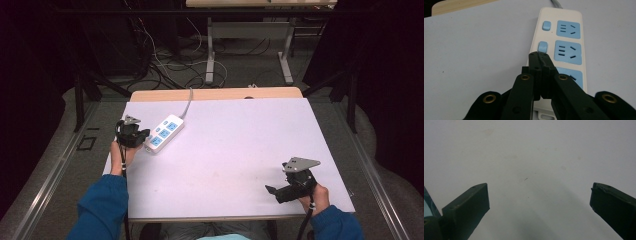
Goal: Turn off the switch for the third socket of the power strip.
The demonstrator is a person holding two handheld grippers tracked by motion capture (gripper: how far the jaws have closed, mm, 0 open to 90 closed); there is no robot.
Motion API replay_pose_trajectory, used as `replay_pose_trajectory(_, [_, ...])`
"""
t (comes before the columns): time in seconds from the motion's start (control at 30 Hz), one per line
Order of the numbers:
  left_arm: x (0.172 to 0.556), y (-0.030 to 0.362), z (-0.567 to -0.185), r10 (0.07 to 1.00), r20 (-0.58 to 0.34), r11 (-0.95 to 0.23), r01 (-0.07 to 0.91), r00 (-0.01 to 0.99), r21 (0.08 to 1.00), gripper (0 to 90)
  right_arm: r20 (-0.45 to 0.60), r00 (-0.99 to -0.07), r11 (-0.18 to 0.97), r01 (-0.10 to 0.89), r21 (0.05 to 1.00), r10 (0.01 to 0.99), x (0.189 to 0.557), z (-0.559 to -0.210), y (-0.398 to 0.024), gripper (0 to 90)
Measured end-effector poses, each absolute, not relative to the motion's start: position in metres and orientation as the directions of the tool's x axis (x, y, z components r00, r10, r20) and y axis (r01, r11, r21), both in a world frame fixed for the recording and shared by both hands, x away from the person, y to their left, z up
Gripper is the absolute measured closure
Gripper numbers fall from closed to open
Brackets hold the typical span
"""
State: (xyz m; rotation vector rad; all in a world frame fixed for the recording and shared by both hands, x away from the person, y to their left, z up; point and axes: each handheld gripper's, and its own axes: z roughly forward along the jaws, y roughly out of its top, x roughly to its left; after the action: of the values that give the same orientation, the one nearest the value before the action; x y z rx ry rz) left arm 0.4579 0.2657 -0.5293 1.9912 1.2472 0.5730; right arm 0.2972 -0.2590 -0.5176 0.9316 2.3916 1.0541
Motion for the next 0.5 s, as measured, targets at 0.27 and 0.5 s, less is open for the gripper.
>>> replay_pose_trajectory(0.27, [0.4594, 0.2667, -0.5331, 0.897, -0.005, -0.290, 0.598, 0.441, 0.748, 90.0, -0.058, -0.717, 0.510, 0.433, 0.744, 0.694, 0.2968, -0.5169, -0.2592, 2.0])
replay_pose_trajectory(0.5, [0.4602, 0.2667, -0.5350, 0.896, -0.003, -0.297, 0.605, 0.443, 0.738, 90.0, -0.063, -0.717, 0.511, 0.429, 0.745, 0.694, 0.2971, -0.5172, -0.2590, 2.2])
